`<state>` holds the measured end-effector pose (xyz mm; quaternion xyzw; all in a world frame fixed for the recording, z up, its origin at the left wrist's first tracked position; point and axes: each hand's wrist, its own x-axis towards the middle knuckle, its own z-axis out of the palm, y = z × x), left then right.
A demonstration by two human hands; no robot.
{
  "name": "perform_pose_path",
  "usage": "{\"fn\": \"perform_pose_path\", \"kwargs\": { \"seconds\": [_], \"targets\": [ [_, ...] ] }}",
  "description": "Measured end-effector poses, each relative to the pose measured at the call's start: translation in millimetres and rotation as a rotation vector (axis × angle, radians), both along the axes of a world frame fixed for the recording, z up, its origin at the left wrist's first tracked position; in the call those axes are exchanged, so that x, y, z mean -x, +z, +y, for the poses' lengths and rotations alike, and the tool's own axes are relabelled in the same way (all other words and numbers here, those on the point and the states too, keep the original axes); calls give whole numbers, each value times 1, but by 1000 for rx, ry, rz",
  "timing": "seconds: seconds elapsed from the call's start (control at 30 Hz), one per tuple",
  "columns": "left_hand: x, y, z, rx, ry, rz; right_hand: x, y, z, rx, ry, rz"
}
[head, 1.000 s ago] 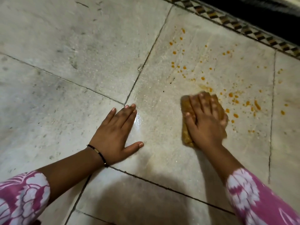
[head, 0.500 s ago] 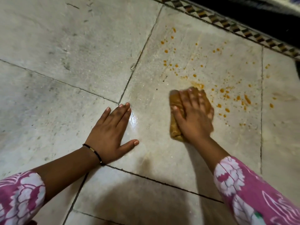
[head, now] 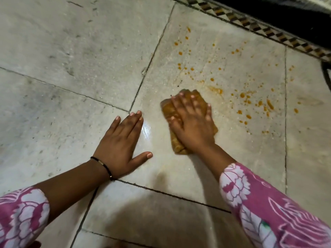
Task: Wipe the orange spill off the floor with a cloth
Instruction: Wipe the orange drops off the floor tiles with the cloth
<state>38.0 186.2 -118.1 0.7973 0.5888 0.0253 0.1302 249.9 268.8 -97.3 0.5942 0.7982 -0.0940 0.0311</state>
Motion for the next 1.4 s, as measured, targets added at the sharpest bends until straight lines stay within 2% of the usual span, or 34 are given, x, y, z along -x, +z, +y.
{"fn": "perform_pose_path", "kwargs": {
  "seconds": [0.13,0.2,0.27,0.3,0.43,0.5,0.6,0.67,0.73,0.8,0.87,0.93,1.03,1.1,1.17,1.23,1.3,1.37,1.4],
  "targets": [
    [-3,1,-1,13,17,8,-67,1,-52,-61,-358,-37],
    [-4,1,-2,19,25,12,-69,-1,-99,-51,-504,-90],
    [-5,1,-2,13,21,25,-48,-3,-121,-76,-502,-97],
    [-6,1,-1,16,11,37,-35,-3,-124,-79,-431,-82],
    [-6,5,-1,56,-5,61,-29,0,-87,-48,136,-16],
    [-9,14,1,55,-82,92,-66,1,-60,-37,188,-29],
    [-15,36,9,-24,-390,194,-138,1,-52,-47,-18,-55],
    [-27,54,19,-57,-556,271,-165,6,-75,-89,-2,-100],
    [-39,75,34,38,-658,355,-165,5,-92,-92,210,-157],
    [-51,88,49,245,-708,543,-152,4,-82,-55,464,-120],
    [-67,94,67,317,-781,722,-143,4,-52,-21,664,-99],
    [-87,94,80,365,-805,818,-155,5,-18,-4,782,-81],
    [-109,81,86,396,-747,788,-204,13,22,12,845,-192],
    [-127,74,84,354,-668,666,-256,25,28,-14,888,-289],
    [-145,64,78,308,-569,566,-306,32,12,-66,1045,-309],
    [-163,53,66,298,-479,478,-322,32,-13,-76,1225,-253],
    [-176,38,54,279,-414,395,-305,23,-15,3,1361,-130],
    [-185,31,47,284,-346,356,-272,8,-1,77,1394,-19],
    [-182,30,42,287,-315,324,-251,2,6,53,1340,2]
  ]
}}
